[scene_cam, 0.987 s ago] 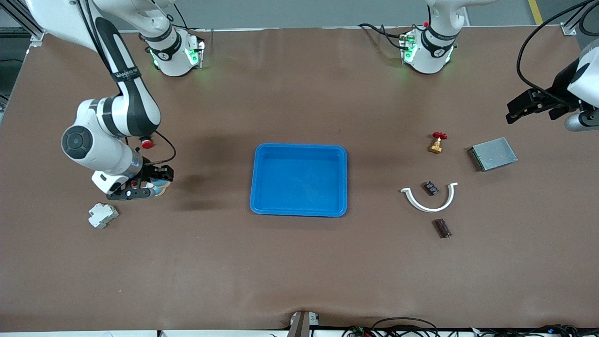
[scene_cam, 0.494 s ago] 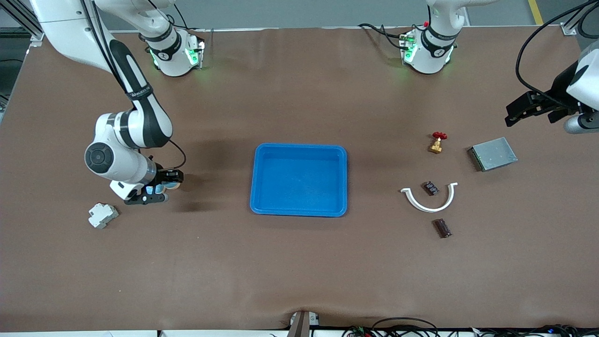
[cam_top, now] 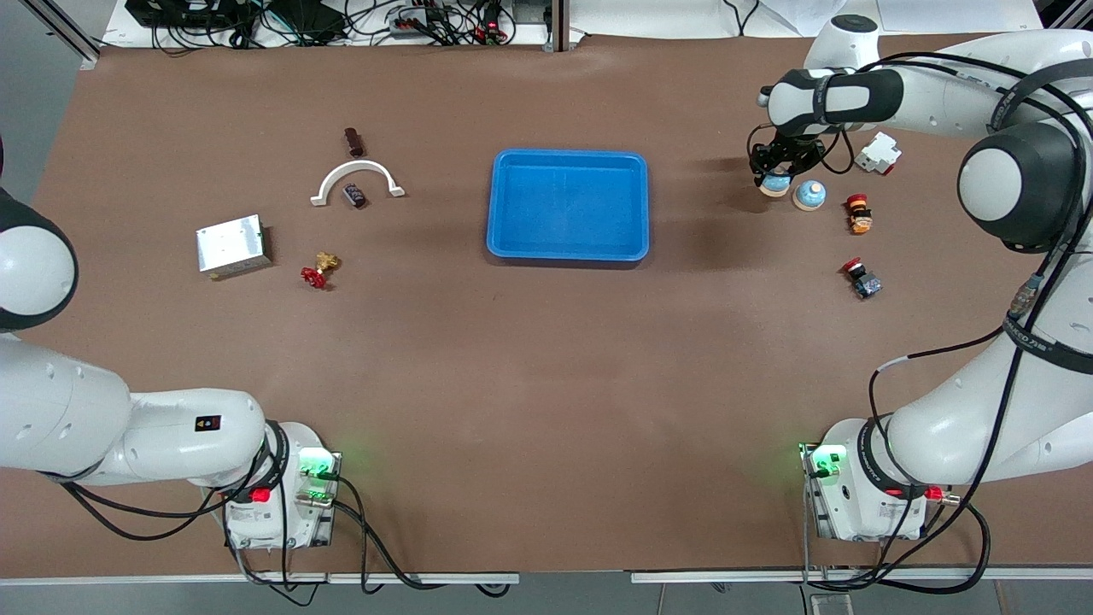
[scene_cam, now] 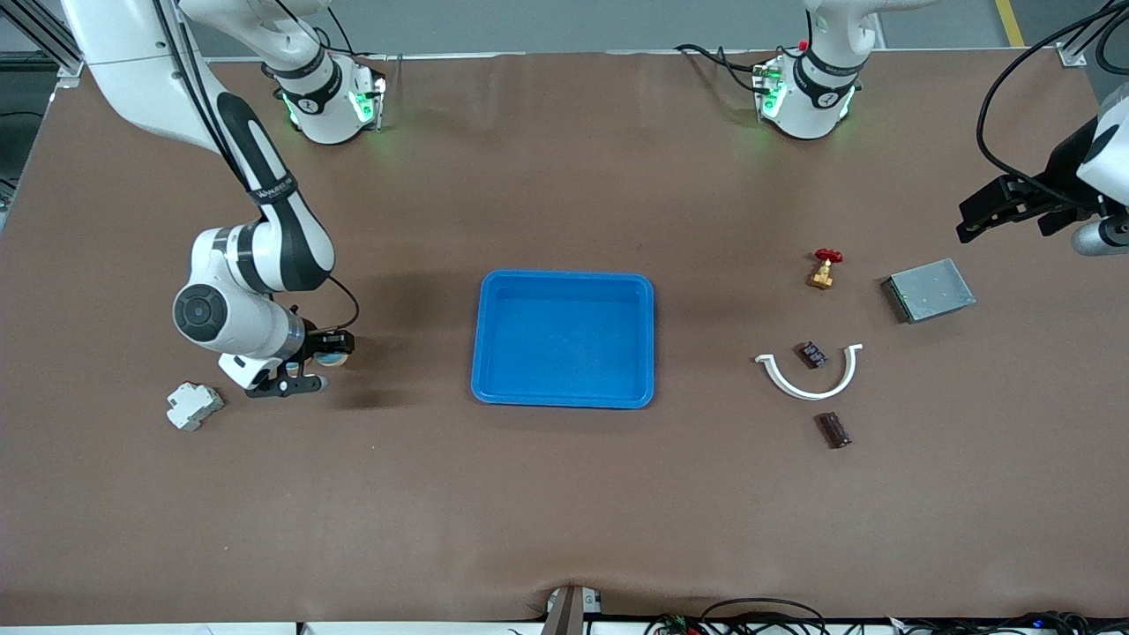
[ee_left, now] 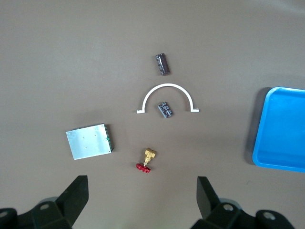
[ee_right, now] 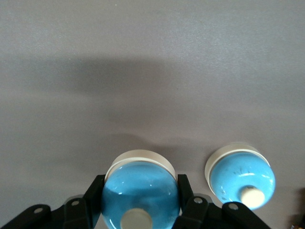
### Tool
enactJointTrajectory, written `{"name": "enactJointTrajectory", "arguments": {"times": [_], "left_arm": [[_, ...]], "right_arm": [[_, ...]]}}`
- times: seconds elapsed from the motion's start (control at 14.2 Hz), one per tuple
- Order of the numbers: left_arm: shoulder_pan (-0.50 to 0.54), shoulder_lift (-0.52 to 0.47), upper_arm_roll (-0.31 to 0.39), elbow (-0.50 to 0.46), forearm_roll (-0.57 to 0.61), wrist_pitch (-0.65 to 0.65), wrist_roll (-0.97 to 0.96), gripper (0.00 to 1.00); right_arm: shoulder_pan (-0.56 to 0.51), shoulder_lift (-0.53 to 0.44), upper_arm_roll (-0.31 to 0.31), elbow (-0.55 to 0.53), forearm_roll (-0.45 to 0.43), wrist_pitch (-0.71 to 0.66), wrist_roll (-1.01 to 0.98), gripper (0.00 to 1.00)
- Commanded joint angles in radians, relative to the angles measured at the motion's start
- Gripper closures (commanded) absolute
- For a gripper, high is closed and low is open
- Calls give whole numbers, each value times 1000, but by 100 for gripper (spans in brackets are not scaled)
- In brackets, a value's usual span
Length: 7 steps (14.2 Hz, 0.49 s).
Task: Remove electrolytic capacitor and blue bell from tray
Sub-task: 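Lower the bell beside the first bell and open the right gripper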
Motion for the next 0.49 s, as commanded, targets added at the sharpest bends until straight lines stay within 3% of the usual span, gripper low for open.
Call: {"name": "enactJointTrajectory", "arguments": {"times": [0.0,0.42], "left_arm": [[-1,1,0,20,-16,-12,25,0],[2,-6,2,19,-12,-32,63,0]], "right_arm": [[2,27,2,30,8,-7,0,100],[22,70,2,50,7,-5,0,100]]}}
